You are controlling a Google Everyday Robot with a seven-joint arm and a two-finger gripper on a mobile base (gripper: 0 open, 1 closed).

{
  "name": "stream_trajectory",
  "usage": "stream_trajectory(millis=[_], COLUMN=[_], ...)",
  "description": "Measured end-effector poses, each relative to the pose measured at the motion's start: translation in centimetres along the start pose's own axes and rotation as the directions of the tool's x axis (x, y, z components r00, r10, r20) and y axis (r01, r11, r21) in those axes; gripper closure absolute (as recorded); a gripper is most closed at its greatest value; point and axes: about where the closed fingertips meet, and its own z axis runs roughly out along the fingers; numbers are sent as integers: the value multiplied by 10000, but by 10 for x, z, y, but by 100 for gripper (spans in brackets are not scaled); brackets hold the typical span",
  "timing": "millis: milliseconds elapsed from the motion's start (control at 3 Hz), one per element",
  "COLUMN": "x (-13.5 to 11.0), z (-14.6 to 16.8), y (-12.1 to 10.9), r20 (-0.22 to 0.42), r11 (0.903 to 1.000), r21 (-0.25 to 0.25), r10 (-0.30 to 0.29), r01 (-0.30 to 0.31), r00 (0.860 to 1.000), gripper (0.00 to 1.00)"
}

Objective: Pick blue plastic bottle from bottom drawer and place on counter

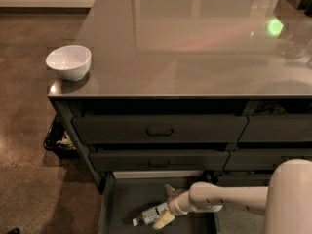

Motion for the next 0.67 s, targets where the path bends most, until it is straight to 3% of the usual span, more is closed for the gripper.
stream_trajectory(millis=[667], x=[14], z=[27], y=[-3], r20=[579], r11=[9998], r21=[-182], r10=[-18], r01=[28], r00=[9983], gripper=[0])
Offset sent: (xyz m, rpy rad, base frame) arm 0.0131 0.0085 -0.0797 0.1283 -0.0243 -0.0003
